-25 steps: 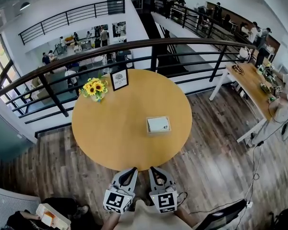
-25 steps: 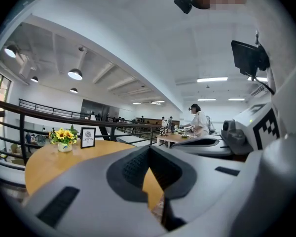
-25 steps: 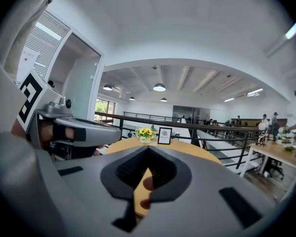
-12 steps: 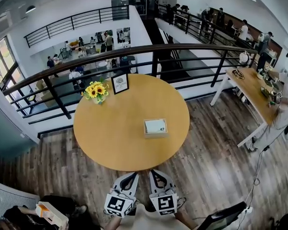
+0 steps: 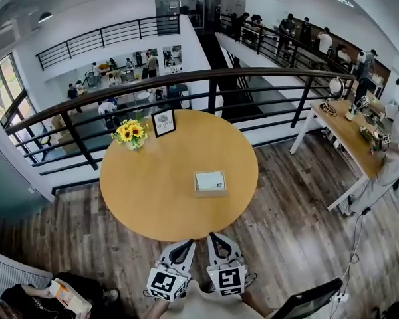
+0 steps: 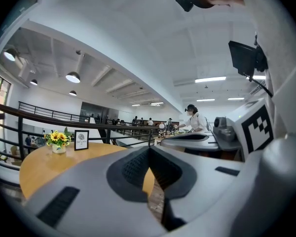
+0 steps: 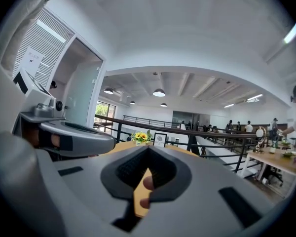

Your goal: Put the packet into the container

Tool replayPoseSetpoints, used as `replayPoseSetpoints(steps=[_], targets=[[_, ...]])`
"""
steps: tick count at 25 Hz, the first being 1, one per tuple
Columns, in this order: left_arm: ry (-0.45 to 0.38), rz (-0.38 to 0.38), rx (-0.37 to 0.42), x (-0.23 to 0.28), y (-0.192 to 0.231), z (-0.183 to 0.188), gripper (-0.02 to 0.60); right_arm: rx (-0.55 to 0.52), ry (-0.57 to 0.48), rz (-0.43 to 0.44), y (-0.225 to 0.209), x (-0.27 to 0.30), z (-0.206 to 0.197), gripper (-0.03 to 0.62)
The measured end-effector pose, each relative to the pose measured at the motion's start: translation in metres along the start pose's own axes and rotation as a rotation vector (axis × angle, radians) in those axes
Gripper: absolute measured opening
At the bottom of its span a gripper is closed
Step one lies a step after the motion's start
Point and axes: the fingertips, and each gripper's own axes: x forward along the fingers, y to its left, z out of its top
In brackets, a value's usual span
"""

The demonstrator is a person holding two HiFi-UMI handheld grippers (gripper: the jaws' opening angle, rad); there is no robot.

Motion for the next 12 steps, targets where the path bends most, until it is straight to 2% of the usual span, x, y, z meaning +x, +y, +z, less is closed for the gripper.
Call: replayPoseSetpoints(steps=[7, 12], targets=[[-0.001, 0.016, 0.012, 0.002, 0.009, 0.002, 0.005, -0.031, -0.007, 0.020, 0.003, 0.009, 0.000, 0.003], [-0.003, 0.022, 0.014, 0.007, 0.014, 0.003, 0.005, 0.011, -0.010, 0.012, 0.000, 0.015, -0.001, 0.003]])
